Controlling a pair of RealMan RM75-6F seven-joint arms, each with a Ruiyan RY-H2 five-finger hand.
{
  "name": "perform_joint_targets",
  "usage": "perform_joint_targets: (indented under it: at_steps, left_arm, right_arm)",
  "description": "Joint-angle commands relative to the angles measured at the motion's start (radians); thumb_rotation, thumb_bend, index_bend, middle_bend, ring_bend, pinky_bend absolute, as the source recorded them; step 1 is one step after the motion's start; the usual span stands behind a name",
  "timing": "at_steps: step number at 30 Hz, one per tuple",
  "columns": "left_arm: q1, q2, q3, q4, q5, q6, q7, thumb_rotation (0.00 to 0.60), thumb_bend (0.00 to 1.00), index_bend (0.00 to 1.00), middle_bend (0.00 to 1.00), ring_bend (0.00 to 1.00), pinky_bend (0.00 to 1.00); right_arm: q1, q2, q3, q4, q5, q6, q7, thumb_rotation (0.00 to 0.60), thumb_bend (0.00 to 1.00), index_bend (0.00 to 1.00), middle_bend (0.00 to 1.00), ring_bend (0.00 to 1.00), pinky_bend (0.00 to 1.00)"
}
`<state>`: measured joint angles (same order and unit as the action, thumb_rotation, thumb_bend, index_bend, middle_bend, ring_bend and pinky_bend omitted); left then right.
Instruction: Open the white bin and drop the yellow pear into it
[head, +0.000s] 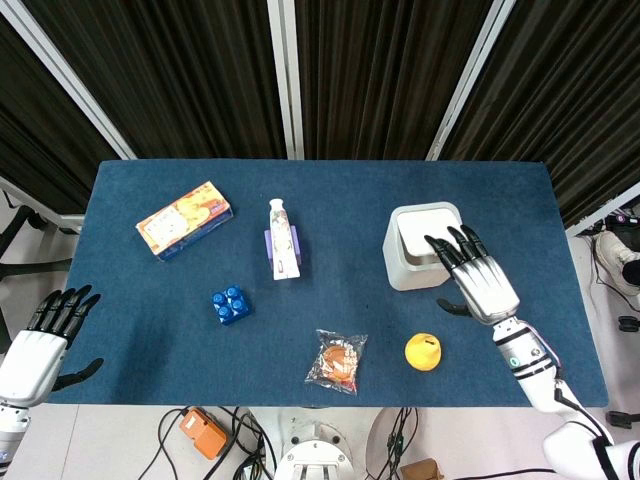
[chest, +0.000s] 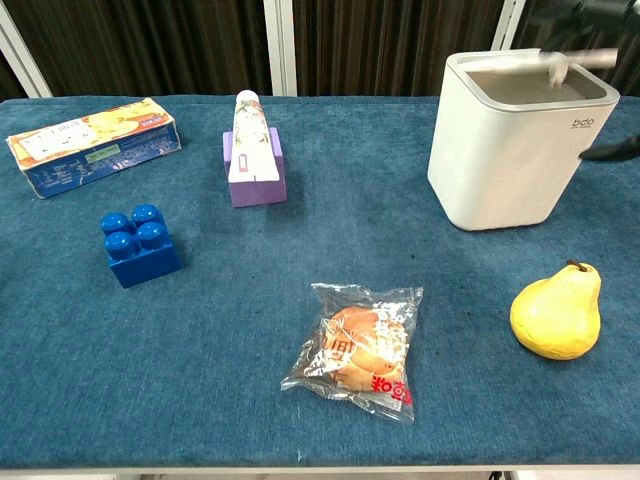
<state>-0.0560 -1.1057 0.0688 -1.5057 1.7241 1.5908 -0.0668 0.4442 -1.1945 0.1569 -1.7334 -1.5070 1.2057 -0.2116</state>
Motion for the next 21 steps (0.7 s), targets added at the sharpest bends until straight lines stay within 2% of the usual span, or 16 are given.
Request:
perform_joint_targets:
  at_steps: [1,5,7,11,15,21]
  left_arm:
    - [-0.001,-0.001,0.000,-0.001,0.000,-0.001,0.003,0.600,0.14,0.00,0.00,0.00,0.03]
    - [0.000,-0.002,-0.001,-0.003,-0.001,0.000,0.005,0.600,0.14,0.00,0.00,0.00,0.03]
    - [0.000,-0.002,-0.001,-0.004,-0.002,-0.001,0.006,0.600,0.14,0.00,0.00,0.00,0.03]
    - [0.000,-0.004,0.001,-0.004,0.004,-0.001,0.011,0.600,0.14,0.00,0.00,0.00,0.03]
    - [-0.001,-0.006,0.003,-0.004,0.008,-0.003,0.016,0.600,0.14,0.00,0.00,0.00,0.03]
    - [0.000,-0.005,0.007,-0.002,0.015,0.001,0.014,0.600,0.14,0.00,0.00,0.00,0.03]
  right_arm:
    - [-0.061,0.027,-0.028,0.007,-0.109,0.131,0.056,0.600,0.29,0.00,0.16,0.01,0.00]
    - [-0.131,0.051,-0.124,0.027,-0.218,0.212,0.113,0.600,0.29,0.00,0.14,0.00,0.00]
    - [-0.158,0.057,-0.177,0.051,-0.264,0.226,0.133,0.600,0.29,0.00,0.13,0.00,0.00]
    - [-0.184,0.042,-0.247,0.103,-0.325,0.222,0.148,0.600,0.29,0.00,0.11,0.00,0.00]
    - [-0.170,0.015,-0.277,0.126,-0.341,0.159,0.145,0.600,0.29,0.00,0.10,0.00,0.00]
    - [-0.118,-0.039,-0.263,0.143,-0.275,0.019,0.148,0.600,0.29,0.00,0.10,0.00,0.00]
